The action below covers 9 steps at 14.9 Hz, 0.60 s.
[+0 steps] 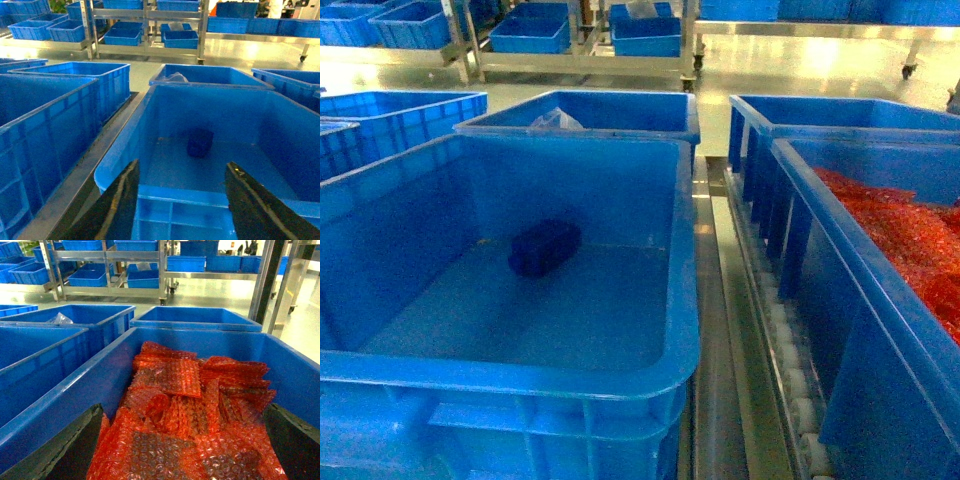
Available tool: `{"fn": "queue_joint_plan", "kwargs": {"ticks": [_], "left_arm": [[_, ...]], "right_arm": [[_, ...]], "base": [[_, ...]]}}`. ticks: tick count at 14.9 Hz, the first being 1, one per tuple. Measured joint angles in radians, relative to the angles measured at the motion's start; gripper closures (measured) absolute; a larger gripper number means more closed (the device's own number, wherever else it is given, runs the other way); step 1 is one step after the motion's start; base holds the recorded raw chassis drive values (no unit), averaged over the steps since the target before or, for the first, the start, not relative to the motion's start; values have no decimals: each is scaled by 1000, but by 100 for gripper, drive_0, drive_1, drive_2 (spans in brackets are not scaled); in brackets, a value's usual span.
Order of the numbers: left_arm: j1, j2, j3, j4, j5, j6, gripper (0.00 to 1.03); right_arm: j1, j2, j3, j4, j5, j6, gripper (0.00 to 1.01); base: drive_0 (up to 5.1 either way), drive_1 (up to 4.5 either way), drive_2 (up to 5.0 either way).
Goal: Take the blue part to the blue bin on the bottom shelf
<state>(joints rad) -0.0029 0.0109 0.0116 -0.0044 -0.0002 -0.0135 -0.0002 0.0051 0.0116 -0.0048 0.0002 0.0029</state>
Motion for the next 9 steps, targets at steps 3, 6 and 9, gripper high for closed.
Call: {"fn": "queue_joint_plan", "kwargs": {"ticks": [3,6,9], "left_arm": [[0,0,0,0,0,0,25],[0,0,0,0,0,2,6],[0,0,0,0,0,2,5]], "right_arm": [[0,0,0,0,0,0,3],[0,0,0,0,0,0,3],[0,0,0,0,0,0,3]], "base": [[0,0,0],[0,0,0],[0,0,0]]}}
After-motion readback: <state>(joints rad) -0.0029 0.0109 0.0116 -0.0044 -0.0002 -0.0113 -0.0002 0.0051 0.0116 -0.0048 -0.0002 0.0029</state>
